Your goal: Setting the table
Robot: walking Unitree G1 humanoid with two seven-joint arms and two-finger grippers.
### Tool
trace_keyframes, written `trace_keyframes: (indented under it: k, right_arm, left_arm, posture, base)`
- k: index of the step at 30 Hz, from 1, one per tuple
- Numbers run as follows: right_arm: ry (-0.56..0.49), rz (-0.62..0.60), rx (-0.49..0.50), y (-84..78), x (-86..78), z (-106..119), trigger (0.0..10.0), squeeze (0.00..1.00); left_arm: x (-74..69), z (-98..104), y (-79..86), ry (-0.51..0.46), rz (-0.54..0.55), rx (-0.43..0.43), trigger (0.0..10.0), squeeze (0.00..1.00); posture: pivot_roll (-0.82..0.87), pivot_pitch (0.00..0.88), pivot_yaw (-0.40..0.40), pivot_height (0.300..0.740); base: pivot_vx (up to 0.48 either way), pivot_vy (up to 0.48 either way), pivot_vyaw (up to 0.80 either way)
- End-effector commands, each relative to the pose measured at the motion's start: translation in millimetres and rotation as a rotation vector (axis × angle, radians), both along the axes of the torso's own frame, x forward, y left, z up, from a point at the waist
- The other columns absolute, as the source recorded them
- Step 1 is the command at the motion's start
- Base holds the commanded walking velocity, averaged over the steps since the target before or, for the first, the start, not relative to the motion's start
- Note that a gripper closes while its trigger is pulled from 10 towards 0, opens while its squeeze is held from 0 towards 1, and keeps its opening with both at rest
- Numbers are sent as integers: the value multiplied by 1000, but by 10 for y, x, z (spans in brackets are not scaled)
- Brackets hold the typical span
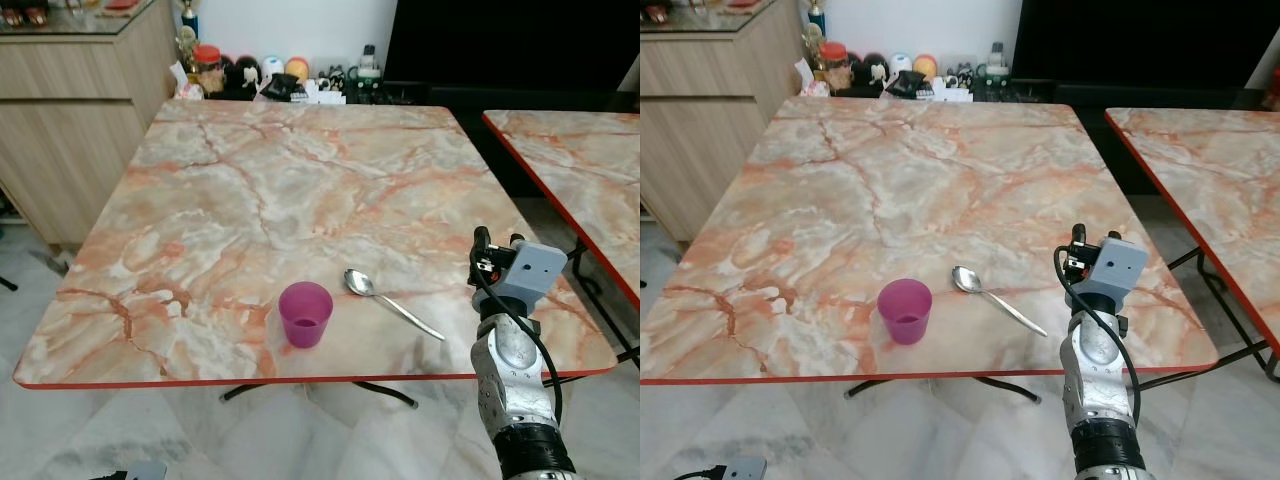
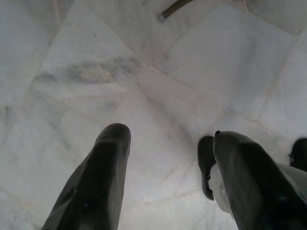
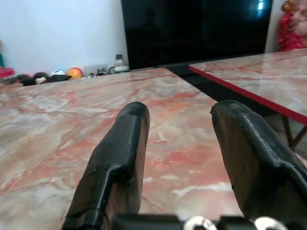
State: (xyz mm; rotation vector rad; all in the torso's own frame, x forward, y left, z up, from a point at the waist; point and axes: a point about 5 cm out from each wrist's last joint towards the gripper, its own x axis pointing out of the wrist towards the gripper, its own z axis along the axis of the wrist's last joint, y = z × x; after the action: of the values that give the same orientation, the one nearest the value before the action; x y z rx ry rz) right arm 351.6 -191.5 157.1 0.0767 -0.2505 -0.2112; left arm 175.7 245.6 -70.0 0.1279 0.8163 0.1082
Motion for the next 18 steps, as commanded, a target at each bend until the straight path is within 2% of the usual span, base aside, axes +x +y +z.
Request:
trace_keyframes:
  k: [1,8,18]
  right_arm:
    - [12,-11,-11,-50,-19,-30,10000,0]
    - [9,-1,-42,-39,-21,-19,10000,0]
    - [11,2,-64,-73,-22,-14,10000,0]
  left_arm:
    - [-98,-53,1,42,1,1,10000,0]
    - [-135,-71,3,57,3,1,10000,0]
    - [-160,-85,-2,66,7,-2,10000,0]
  posture:
    - [105,110,-38,740]
    - [105,112,-40,740]
    - [106,113,-43,740]
  base:
    - [0,0,0]
    - [0,0,0]
    - [0,0,760]
